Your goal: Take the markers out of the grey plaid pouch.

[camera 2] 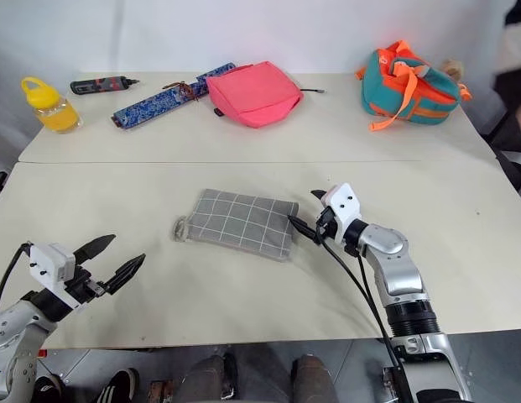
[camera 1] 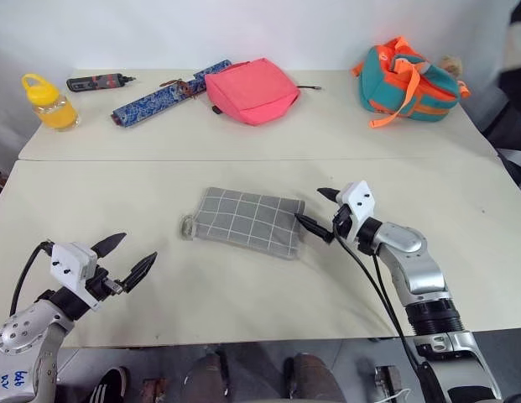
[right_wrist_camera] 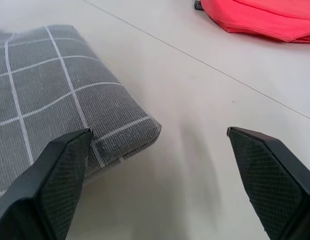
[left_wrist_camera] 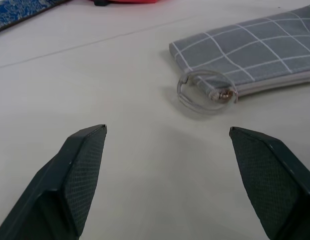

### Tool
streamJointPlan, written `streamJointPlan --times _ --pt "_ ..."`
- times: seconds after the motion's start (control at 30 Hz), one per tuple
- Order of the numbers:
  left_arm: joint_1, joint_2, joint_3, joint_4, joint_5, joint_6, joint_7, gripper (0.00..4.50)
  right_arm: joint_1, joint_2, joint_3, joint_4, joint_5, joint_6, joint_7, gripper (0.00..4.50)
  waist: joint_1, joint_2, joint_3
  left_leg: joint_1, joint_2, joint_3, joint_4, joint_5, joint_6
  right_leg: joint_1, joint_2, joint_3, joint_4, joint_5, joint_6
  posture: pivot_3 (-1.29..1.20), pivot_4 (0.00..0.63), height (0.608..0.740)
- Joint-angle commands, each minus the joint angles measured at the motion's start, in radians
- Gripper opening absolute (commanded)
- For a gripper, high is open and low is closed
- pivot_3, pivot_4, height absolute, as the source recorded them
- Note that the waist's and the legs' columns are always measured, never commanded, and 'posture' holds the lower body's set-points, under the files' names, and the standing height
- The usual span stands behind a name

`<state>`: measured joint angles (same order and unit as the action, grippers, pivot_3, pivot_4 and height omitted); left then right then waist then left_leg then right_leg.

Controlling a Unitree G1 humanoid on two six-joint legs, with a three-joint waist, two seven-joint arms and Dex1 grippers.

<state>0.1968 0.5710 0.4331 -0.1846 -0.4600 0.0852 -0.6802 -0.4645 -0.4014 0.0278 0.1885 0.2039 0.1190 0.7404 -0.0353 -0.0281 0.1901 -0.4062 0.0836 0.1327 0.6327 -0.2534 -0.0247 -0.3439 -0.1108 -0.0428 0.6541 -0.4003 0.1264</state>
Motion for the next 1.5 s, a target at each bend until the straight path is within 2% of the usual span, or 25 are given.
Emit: streamJointPlan --times 0.03,0.27,0.8,1.2,1.3,1.37,1.5 --pt "-0.003 0.011 0.026 -0.019 0.005 -0.026 -0.002 4.18 -0.017 -0.007 -0.041 -0.022 0.017 -0.008 -0.019 4.50 0.000 0.000 0.000 0.000 0.000 0.000 0.000 0.000 0.000 0.000 0.000 0.000 0.000 0.000 0.000 0.00 0.150 0.740" --pt "0.008 -0.001 0.026 -0.023 -0.014 -0.036 -0.020 4.18 -0.053 0.005 -0.092 0.039 0.022 -0.024 -0.094 4.50 -0.002 0.000 0.000 0.000 0.000 0.001 0.000 0.000 0.000 0.000 0.000 0.001 0.000 0.000 0.000 0.00 0.150 0.740" --pt "-0.003 -0.005 0.048 0.010 -0.041 -0.073 -0.079 4.18 -0.076 0.011 -0.103 0.089 -0.019 -0.052 -0.160 4.50 -0.020 0.000 0.000 0.000 0.000 0.003 -0.001 0.000 0.000 -0.002 0.000 0.003 0.001 0.000 0.000 0.00 0.150 0.740" --pt "-0.034 0.004 0.042 0.050 -0.019 -0.097 -0.089 4.18 -0.064 0.065 -0.069 -0.030 0.023 0.010 -0.143 4.50 -0.021 0.000 0.000 0.000 0.000 0.006 -0.001 0.000 0.000 -0.006 0.000 0.007 0.004 0.000 0.000 0.00 0.150 0.740" --pt "-0.050 0.012 0.040 0.081 0.017 -0.131 -0.083 4.22 -0.025 0.078 -0.056 -0.135 0.127 0.092 -0.060 3.87 -0.020 0.000 0.000 0.000 0.000 0.007 -0.001 0.000 0.000 -0.006 0.000 0.007 0.004 0.000 0.000 0.00 0.150 0.740" --pt "-0.084 0.027 0.035 0.140 0.070 -0.179 -0.067 4.22 0.027 0.070 0.019 -0.228 0.148 0.129 0.016 3.20 -0.019 0.000 0.000 0.000 0.000 0.007 -0.002 0.000 0.000 -0.007 0.001 0.008 0.004 0.000 0.000 0.00 0.150 0.740" --pt "-0.179 0.053 -0.012 0.261 0.155 -0.280 -0.071 4.22 0.049 0.087 0.106 -0.222 0.055 0.135 -0.030 1.75 -0.019 0.000 0.000 0.000 0.000 0.009 -0.002 0.000 0.000 -0.009 0.001 0.008 0.005 0.000 0.000 0.00 0.150 0.740"
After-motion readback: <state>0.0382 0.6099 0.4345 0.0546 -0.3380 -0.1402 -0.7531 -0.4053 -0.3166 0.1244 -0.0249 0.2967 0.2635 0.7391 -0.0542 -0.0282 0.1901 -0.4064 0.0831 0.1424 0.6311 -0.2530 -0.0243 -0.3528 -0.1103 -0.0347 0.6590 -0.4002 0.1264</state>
